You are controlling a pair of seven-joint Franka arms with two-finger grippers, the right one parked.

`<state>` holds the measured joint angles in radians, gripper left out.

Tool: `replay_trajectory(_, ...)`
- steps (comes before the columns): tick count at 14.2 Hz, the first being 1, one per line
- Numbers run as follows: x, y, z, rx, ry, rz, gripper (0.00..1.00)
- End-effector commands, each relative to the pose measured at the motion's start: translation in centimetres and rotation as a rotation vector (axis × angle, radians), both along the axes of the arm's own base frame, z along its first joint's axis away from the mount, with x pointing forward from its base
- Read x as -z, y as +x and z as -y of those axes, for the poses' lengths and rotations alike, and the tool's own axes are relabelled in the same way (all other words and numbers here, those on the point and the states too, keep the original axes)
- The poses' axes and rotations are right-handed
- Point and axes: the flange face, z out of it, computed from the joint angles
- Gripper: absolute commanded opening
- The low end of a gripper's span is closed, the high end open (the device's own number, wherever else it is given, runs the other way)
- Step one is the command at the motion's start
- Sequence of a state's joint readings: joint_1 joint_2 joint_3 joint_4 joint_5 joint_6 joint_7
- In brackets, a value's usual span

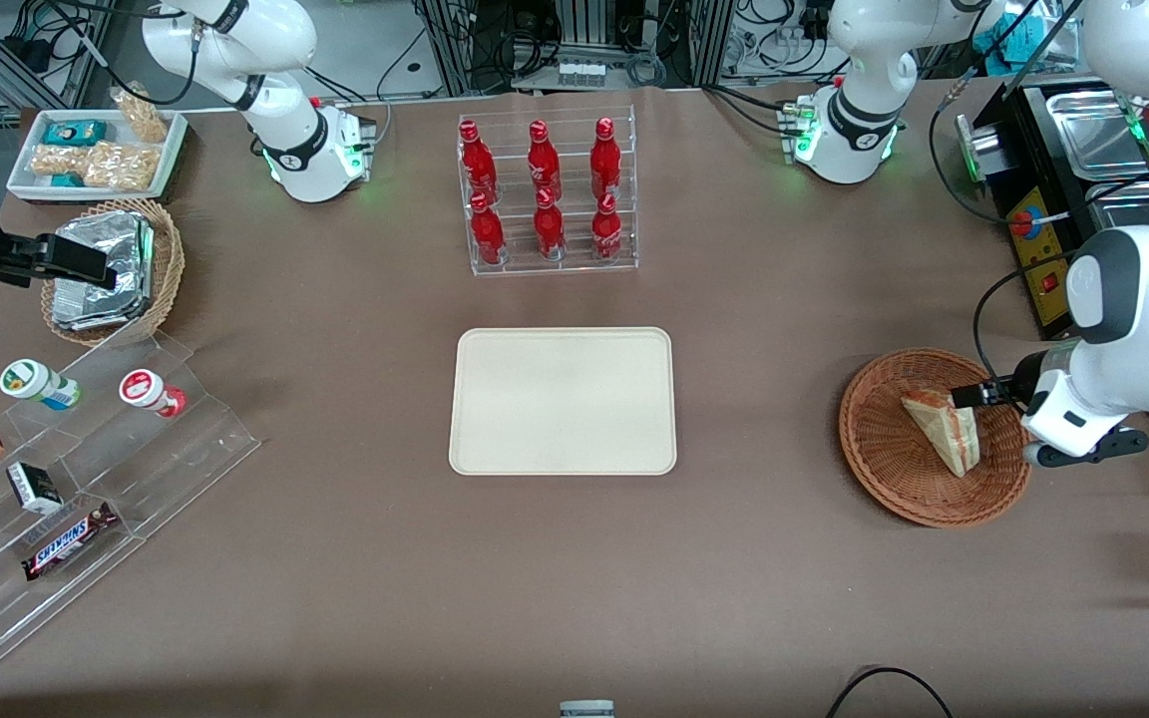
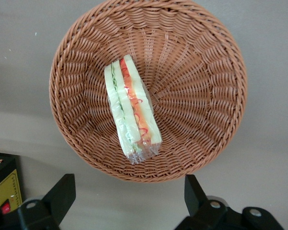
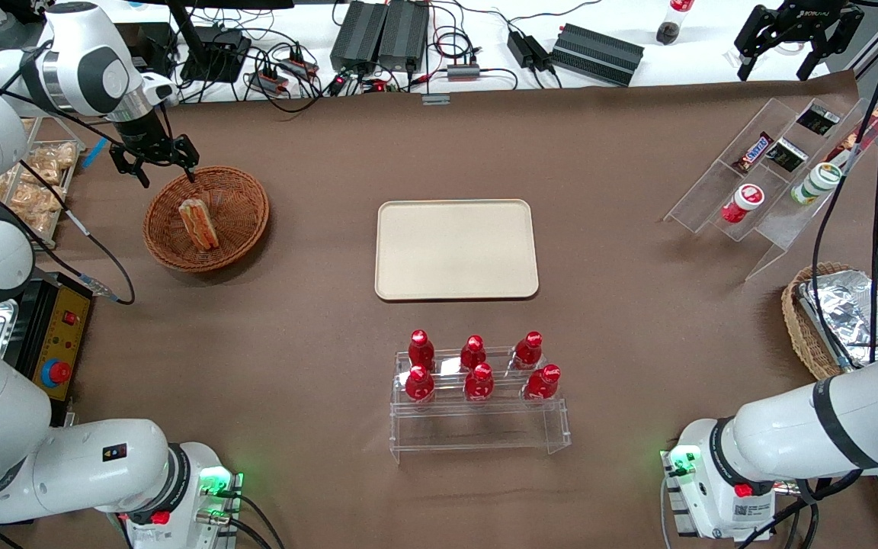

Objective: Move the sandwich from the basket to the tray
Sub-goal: 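Move the left gripper down over the sandwich in the wicker basket, then close the left gripper on the wrapped sandwich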

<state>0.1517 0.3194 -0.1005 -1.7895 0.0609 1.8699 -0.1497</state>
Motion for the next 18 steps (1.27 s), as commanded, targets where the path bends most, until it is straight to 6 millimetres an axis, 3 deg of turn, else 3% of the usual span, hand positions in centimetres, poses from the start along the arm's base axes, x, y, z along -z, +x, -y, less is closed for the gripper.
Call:
replay_trajectory(1, 1.2, 0.2, -1.1, -0.044, -0.003, -0.001, 1.00)
replay_trajectory(3, 3.2, 0.4, -2.6, -0.121, 0.003, -0.008, 1.00)
replay_trajectory(8, 6.7, 1.4, -2.5, -0.373, 0.053, 0.019, 1.00)
replay_trajectory(10, 7.2, 1.6, -1.8, -0.390, 0.057, 0.032, 1.00)
replay_trajectory(14, 10.8, -0.1, -1.2, -0.372, 0.049, 0.063, 1.00)
replay_trajectory(17, 11.6, -0.3, -1.3, -0.370, 0.048, 0.055, 1.00)
replay_trajectory(18, 11.6, -0.3, -1.3, -0.370, 0.048, 0.057, 0.92)
